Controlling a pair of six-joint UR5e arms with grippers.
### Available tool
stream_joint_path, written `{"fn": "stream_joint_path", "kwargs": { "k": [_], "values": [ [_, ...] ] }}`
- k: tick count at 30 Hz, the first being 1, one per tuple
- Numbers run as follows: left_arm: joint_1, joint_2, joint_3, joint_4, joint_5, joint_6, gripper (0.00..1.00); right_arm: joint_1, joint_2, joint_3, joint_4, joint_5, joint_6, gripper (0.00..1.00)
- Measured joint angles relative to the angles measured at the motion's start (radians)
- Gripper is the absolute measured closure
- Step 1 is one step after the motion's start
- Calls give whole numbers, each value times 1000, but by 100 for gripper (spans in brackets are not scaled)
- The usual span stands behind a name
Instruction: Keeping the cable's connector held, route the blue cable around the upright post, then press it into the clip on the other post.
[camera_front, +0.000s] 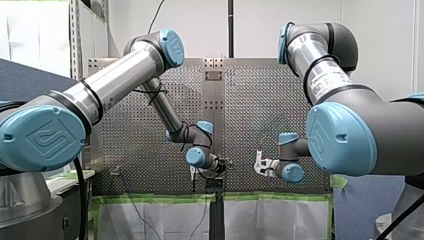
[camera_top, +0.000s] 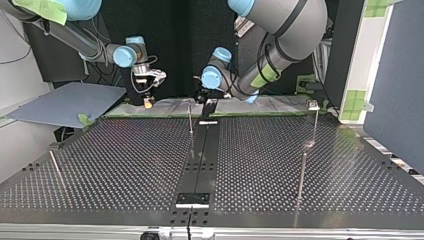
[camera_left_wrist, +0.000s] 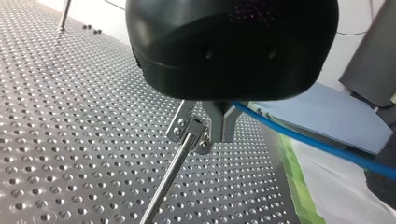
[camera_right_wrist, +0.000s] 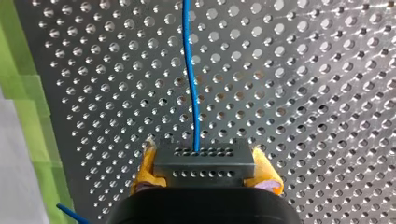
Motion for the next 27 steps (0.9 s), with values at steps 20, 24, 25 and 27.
{"fn": "stream_joint_path", "kwargs": {
  "k": [20, 24, 25, 27],
  "values": [
    [18, -54, 70, 7, 52, -129, 100, -3, 1, -10, -5, -23, 4, 100],
    [25, -54, 82, 3, 55, -134, 100, -4, 1, -13, -5, -25, 4, 100],
    [28, -55, 85, 2, 56, -137, 100, -5, 2, -13, -5, -25, 4, 100],
    [31, -55, 90, 0, 58, -142, 100, -6, 2, -13, -6, -26, 4, 100]
  ]
}}
